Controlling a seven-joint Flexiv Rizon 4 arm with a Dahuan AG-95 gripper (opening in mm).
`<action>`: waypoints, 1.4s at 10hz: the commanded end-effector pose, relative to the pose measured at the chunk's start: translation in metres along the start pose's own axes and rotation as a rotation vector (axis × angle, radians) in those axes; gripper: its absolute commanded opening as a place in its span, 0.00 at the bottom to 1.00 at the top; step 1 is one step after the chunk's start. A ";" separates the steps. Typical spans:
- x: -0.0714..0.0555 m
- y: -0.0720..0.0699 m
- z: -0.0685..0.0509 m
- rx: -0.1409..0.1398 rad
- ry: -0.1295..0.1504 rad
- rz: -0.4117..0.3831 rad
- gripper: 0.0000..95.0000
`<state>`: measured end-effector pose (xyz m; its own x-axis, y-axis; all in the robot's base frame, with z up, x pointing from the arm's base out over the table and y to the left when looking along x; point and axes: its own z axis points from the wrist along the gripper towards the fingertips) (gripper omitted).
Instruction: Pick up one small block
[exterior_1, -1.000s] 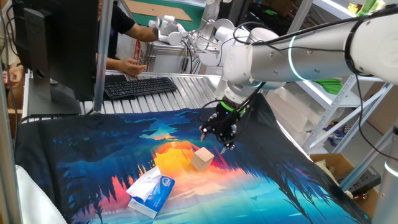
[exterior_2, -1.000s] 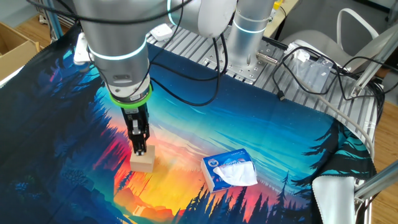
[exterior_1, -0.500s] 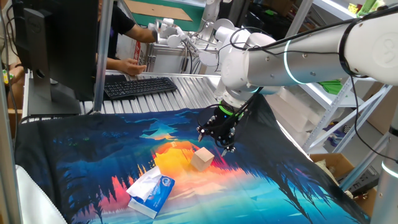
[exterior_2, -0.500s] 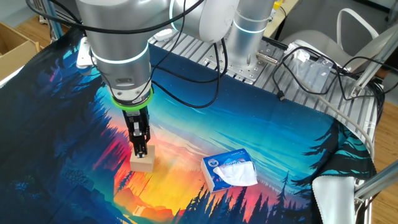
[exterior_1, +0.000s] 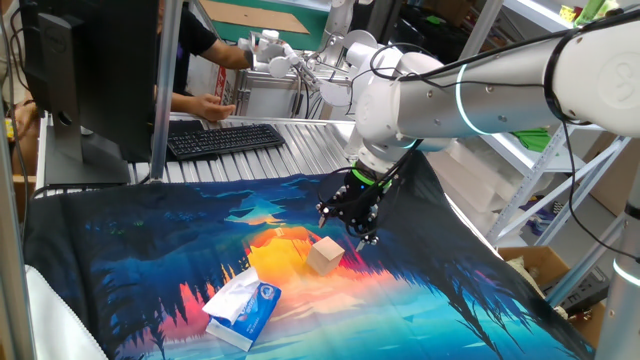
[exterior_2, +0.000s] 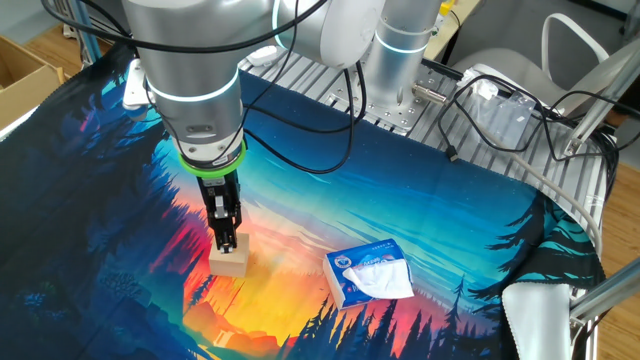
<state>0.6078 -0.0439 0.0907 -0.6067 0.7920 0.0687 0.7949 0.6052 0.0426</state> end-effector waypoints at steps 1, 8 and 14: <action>0.000 0.000 0.000 0.000 0.000 0.000 1.00; 0.000 0.000 0.000 0.000 0.000 0.000 1.00; 0.000 0.000 0.000 -0.018 -0.013 -0.153 1.00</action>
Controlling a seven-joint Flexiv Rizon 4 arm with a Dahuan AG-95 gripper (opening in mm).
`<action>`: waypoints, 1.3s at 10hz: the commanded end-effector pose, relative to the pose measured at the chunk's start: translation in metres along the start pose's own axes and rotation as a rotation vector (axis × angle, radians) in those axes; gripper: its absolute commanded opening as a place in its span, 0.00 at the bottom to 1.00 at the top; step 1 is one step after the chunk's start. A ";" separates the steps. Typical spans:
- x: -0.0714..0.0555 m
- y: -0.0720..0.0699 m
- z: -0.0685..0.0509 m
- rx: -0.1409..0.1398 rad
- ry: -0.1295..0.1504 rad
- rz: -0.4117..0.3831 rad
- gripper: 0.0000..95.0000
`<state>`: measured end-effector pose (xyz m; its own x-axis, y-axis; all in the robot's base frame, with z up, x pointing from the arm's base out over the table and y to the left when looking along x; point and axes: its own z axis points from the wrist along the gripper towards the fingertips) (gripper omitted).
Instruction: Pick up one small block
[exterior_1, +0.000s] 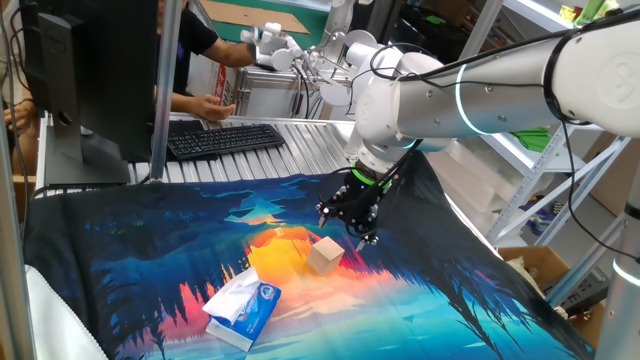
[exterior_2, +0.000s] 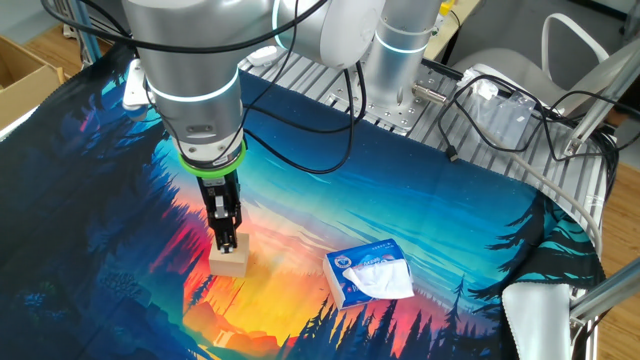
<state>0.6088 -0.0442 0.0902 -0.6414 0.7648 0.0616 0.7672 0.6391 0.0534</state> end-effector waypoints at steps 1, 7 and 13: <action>0.001 -0.001 0.000 -0.009 -0.006 -0.116 1.00; 0.001 -0.001 0.000 0.016 0.001 -0.157 1.00; 0.001 -0.001 0.000 0.021 -0.002 -0.194 1.00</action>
<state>0.6083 -0.0439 0.0905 -0.7796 0.6244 0.0490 0.6262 0.7786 0.0405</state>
